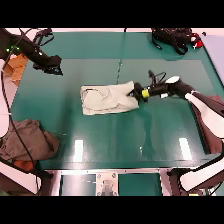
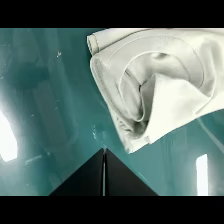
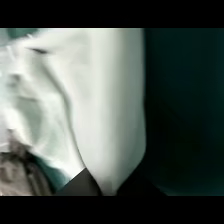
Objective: Fold the shirts.
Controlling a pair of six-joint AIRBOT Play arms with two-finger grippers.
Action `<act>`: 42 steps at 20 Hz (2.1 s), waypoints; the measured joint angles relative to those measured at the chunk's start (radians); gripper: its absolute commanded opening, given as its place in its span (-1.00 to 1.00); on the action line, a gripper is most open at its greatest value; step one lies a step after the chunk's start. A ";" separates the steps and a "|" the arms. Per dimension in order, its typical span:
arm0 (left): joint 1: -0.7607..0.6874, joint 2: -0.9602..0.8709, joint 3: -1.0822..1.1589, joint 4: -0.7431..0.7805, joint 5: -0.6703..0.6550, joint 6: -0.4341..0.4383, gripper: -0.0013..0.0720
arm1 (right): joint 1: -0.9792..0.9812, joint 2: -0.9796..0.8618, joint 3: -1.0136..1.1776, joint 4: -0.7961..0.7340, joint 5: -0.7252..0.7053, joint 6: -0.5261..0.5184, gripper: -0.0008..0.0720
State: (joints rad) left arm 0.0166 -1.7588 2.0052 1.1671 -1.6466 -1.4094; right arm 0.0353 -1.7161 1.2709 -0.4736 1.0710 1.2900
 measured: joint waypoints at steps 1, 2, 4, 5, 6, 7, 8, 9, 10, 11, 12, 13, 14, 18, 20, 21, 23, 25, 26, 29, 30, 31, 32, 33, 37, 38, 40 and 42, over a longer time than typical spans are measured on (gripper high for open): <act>0.000 0.000 0.000 0.000 -0.001 0.000 -0.89 | -0.019 0.031 0.045 0.010 0.016 -0.002 -0.93; 0.000 0.000 0.000 0.000 -0.006 0.000 -0.89 | -0.047 0.069 0.098 0.018 0.030 0.000 -0.93; -0.001 0.000 0.000 -0.001 -0.008 0.000 -0.89 | -0.127 0.136 0.209 0.029 0.074 0.026 -0.93; 0.000 0.000 0.000 0.000 -0.008 0.000 -0.89 | -0.175 0.160 0.264 0.028 0.096 0.051 -0.93; 0.000 0.000 0.000 0.000 -0.008 -0.001 -0.89 | -0.236 0.179 0.320 0.013 0.121 0.087 -0.93; 0.000 0.000 0.000 -0.001 -0.009 -0.002 -0.89 | -0.294 0.192 0.367 -0.011 0.143 0.119 -0.93; -0.001 0.000 0.000 -0.003 -0.012 -0.002 -0.89 | -0.361 0.202 0.409 -0.040 0.169 0.153 -0.93; 0.000 0.000 0.000 -0.005 -0.012 -0.002 -0.89 | -0.425 0.209 0.439 -0.064 0.186 0.181 -0.93; 0.000 0.000 0.000 -0.009 -0.012 -0.002 -0.89 | -0.497 0.214 0.462 -0.087 0.197 0.204 -0.93; 0.000 0.000 0.000 -0.014 -0.012 -0.003 -0.89 | -0.563 0.217 0.477 -0.104 0.202 0.222 -0.93; 0.000 0.000 0.000 -0.018 -0.012 -0.003 -0.89 | -0.631 0.220 0.489 -0.121 0.205 0.236 -0.93; -0.001 0.000 0.000 -0.021 -0.012 -0.003 -0.89 | -0.695 0.222 0.498 -0.135 0.206 0.246 -0.93; 0.000 0.000 0.000 -0.021 -0.012 -0.003 -0.89 | -0.751 0.223 0.504 -0.149 0.205 0.255 -0.93; 0.000 0.000 0.000 -0.026 -0.011 -0.004 -0.89 | -0.929 0.222 0.511 -0.204 0.185 0.272 -0.93; 0.000 0.000 0.000 -0.027 -0.008 -0.006 -0.89 | -0.977 0.220 0.499 -0.216 0.179 0.277 -0.93; 0.000 0.000 0.000 -0.027 -0.007 -0.007 -0.89 | -0.994 0.219 0.491 -0.222 0.170 0.281 -0.94; 0.000 0.000 0.000 -0.027 -0.006 -0.016 -0.89 | -1.003 0.217 0.478 -0.219 0.141 0.289 -0.93; 0.000 0.000 0.000 -0.027 -0.005 -0.022 -0.89 | -1.003 0.215 0.472 -0.169 0.092 0.285 -0.94; 0.000 0.000 0.000 -0.027 -0.005 -0.023 -0.89 | -1.001 0.212 0.471 -0.137 0.063 0.279 -0.93; 0.000 0.000 0.000 -0.028 -0.004 -0.029 -0.89 | -0.993 0.192 0.466 -0.079 0.013 0.271 -0.93; 0.000 0.000 0.000 -0.028 -0.004 -0.032 -0.89 | -0.993 0.184 0.459 -0.076 0.009 0.273 -0.94; 0.000 0.000 0.000 -0.028 -0.004 -0.037 -0.89 | -0.993 0.179 0.445 -0.080 0.011 0.286 -0.94; 0.000 0.000 0.000 -0.029 -0.004 -0.042 -0.89 | -0.993 0.178 0.425 -0.092 0.023 0.307 -0.94; -0.001 0.000 0.000 -0.031 -0.004 -0.045 -0.89 | -0.996 0.182 0.397 -0.108 0.040 0.330 -0.94; -0.001 0.000 0.000 -0.031 -0.004 -0.053 -0.89 | -1.052 0.261 0.238 -0.162 0.093 0.385 -0.94; -0.001 0.000 0.000 -0.032 -0.004 -0.055 -0.89 | -1.075 0.287 0.195 -0.172 0.103 0.396 -0.94; 0.000 0.000 0.000 -0.033 -0.005 -0.056 -0.89 | -1.130 0.343 0.112 -0.183 0.130 0.410 -0.93; -0.001 0.000 0.000 -0.042 -0.007 -0.056 -0.89 | -1.190 0.385 0.049 -0.201 0.165 0.419 -0.93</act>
State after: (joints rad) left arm 0.0158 -1.7588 2.0048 1.1255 -1.6539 -1.4651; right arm -1.1545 -1.3308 1.3201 -0.6750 1.2362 1.7092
